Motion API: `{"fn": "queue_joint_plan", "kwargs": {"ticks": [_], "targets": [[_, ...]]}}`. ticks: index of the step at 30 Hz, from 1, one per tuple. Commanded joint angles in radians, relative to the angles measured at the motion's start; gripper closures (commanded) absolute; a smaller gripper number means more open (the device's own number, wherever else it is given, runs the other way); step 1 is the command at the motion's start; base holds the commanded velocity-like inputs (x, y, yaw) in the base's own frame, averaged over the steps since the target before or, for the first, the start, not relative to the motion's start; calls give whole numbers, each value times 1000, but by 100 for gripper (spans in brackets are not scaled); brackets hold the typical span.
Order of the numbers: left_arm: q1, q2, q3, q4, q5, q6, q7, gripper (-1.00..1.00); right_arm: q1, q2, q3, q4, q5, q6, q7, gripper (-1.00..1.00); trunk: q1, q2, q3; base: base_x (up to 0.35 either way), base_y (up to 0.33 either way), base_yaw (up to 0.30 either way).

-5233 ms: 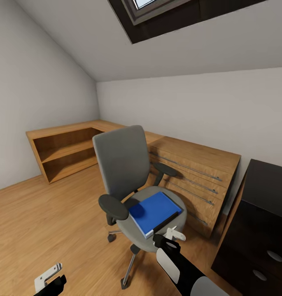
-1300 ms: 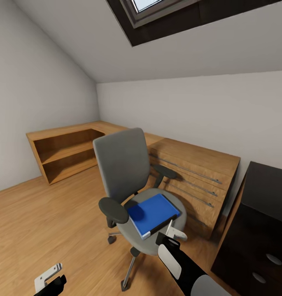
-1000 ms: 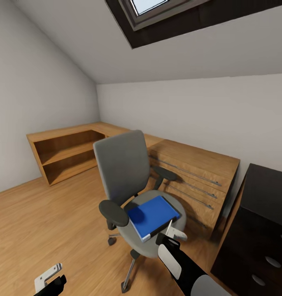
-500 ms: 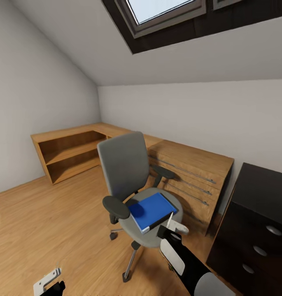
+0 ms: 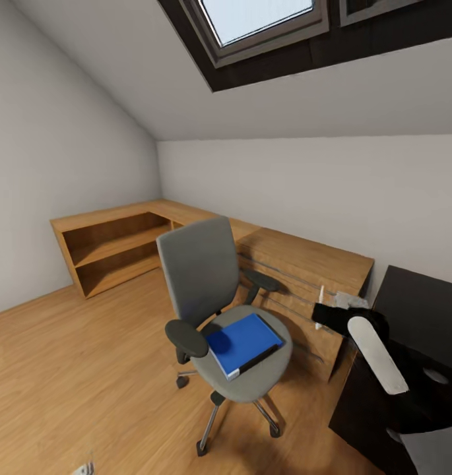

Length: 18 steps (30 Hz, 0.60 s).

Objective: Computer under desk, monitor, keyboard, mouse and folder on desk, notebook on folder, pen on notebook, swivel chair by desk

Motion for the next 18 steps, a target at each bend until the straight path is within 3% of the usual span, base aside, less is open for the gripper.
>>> {"fn": "queue_joint_plan", "kwargs": {"ticks": [1,2,3,4,6,9,12,14,15,18], "targets": [[-1,-1,-5,8,-5,2,8,-100,-19,-4,-79,-5,-21,49,-13,100,-4,7,2,0,0,0],[-1,-3,-4,20,-19,0,8,-100,-42,-8,-146,-2,-22,88,-11,100,-8,14,5,0,0,0],[-1,-4,-4,28,-28,-1,8,-100,-53,-10,-174,-1,-22,102,-9,100,-12,21,8,0,0,0],[-1,-10,-3,59,-59,-7,7,-100,-77,-16,-233,0,-21,130,1,100,-15,28,11,0,0,0],[-1,-20,-2,107,-98,-30,7,-100,-89,-24,-265,0,-20,143,12,100,-23,42,18,0,0,0],[-1,-33,-3,242,-166,-162,-1,-100,-98,-34,-290,-7,-20,156,37,100,-35,63,27,0,0,0],[-1,-41,-4,345,-186,-259,-33,-100,-98,-35,-295,-11,-20,158,46,100,-46,84,37,0,0,0],[-1,-52,-2,459,-197,-366,-150,-100,-96,-32,-296,-8,-21,158,52,100,-54,98,43,0,0,0],[-1,-54,-2,476,-199,-392,-201,-100,-95,-31,-296,1,-23,158,53,100,-58,105,46,0,0,0],[-1,-57,-7,491,-202,-415,-253,-100,-82,-28,-294,8,-22,157,53,100,-61,112,49,0,0,0]]}}
